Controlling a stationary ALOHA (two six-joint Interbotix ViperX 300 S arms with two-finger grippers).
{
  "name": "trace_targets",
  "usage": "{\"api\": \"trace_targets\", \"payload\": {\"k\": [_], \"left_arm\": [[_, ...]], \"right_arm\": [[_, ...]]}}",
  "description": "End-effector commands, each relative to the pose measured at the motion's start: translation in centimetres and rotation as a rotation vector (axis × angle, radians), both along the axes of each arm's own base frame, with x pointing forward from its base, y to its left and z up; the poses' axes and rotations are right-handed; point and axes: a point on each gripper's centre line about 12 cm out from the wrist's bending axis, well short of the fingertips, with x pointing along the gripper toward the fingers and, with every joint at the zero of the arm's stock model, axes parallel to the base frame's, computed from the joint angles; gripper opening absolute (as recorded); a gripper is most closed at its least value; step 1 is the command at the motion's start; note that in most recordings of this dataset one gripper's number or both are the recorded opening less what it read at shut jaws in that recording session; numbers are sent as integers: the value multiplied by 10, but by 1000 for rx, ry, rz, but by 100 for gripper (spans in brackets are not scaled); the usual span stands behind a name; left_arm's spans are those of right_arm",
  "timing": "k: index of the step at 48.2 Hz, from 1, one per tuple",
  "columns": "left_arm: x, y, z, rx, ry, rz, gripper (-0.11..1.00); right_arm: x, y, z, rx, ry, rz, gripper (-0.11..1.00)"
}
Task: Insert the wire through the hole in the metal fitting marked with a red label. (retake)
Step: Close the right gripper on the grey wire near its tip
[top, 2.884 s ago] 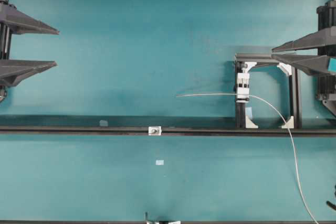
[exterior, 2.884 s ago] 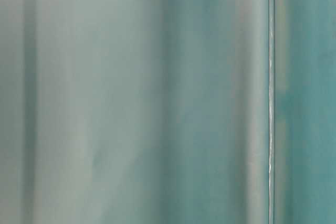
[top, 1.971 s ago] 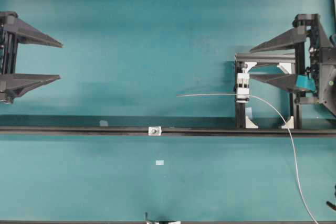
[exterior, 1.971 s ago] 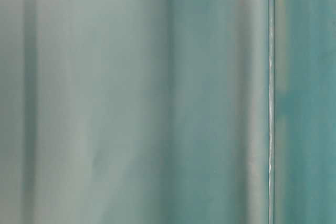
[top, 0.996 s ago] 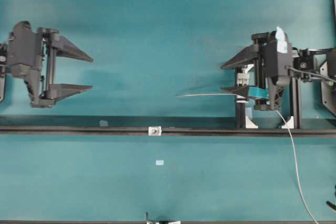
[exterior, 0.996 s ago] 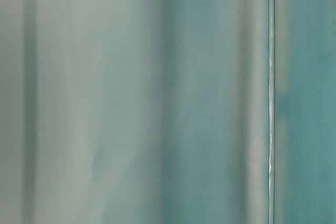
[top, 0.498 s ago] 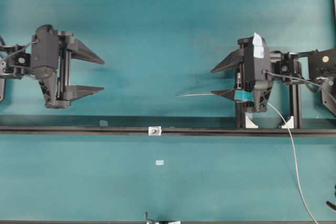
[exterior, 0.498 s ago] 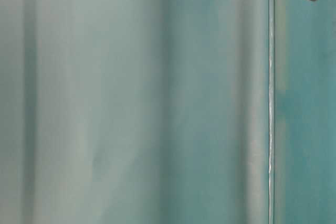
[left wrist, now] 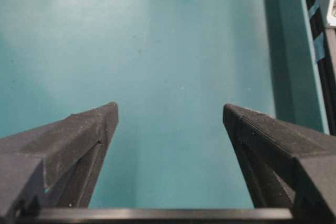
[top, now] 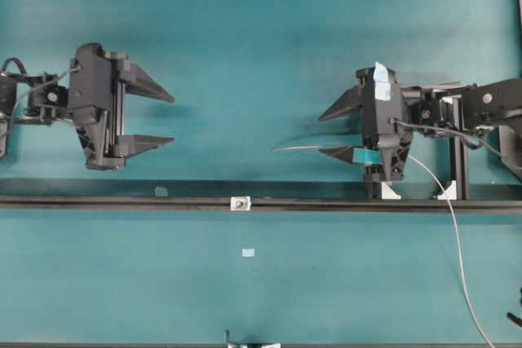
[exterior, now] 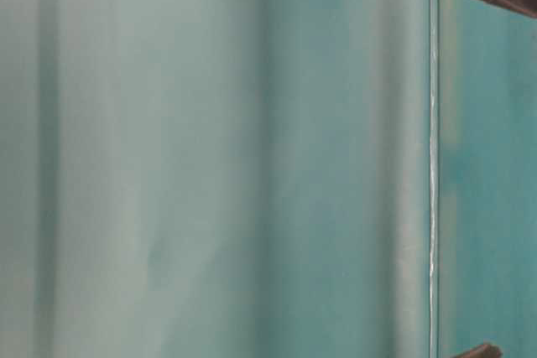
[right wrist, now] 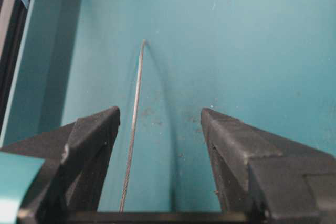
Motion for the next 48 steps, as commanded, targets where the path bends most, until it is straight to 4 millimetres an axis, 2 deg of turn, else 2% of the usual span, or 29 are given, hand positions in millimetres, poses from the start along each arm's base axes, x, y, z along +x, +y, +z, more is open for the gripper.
{"api": "trace_targets", "payload": {"k": [1, 7, 20, 48], "left_arm": [[7, 1, 6, 1, -29, 2, 57], [10, 1, 6, 2, -28, 3, 57], [12, 1, 5, 4, -24, 2, 57], [12, 1, 5, 4, -24, 2, 57]], "right_arm": [[7, 1, 4, 1, -23, 3, 69], [11, 1, -3, 1, -11, 3, 68], [23, 1, -2, 1, -38, 2, 68], [29, -2, -4, 1, -32, -9, 68]]}}
